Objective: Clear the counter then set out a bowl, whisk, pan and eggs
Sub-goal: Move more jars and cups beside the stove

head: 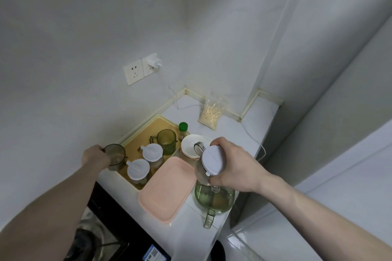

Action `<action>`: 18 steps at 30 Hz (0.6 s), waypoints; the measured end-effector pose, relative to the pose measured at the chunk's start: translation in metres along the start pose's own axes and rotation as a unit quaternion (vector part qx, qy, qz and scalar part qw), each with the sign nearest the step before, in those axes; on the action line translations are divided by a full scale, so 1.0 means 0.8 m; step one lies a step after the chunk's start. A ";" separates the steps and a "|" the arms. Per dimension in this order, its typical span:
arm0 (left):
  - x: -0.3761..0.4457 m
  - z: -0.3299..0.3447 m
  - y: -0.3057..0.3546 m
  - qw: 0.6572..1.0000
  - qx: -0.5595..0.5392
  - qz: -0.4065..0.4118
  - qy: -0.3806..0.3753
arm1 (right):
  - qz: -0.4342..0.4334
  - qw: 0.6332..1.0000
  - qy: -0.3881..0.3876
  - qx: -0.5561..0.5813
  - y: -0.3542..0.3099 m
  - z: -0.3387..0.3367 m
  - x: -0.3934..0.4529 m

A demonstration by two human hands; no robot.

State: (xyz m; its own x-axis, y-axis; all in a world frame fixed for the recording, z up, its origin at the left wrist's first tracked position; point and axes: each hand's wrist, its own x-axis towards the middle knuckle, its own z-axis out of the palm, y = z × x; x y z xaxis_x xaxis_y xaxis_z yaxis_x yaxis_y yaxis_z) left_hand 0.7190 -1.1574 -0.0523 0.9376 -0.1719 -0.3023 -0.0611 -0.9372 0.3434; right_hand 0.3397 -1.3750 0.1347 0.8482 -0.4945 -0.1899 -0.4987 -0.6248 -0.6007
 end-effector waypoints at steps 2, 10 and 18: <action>0.004 0.003 0.003 1.000 0.011 0.007 -0.003 | 0.005 1.000 0.001 0.006 0.002 0.001 0.001; 0.027 0.009 0.008 0.998 0.010 0.048 -0.041 | 0.012 1.000 -0.008 0.005 0.003 0.010 0.008; -0.002 0.004 -0.005 0.995 -0.003 0.075 -0.062 | -0.014 1.000 -0.018 0.015 -0.008 0.027 0.024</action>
State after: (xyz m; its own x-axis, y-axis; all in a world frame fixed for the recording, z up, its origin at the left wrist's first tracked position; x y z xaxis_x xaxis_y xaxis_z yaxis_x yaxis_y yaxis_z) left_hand 0.7163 -1.1546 -0.0560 0.8683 -0.3466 -0.3549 -0.1954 -0.8966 0.3975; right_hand 0.3628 -1.3672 0.1181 0.8677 -0.4549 -0.2003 -0.4698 -0.6191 -0.6292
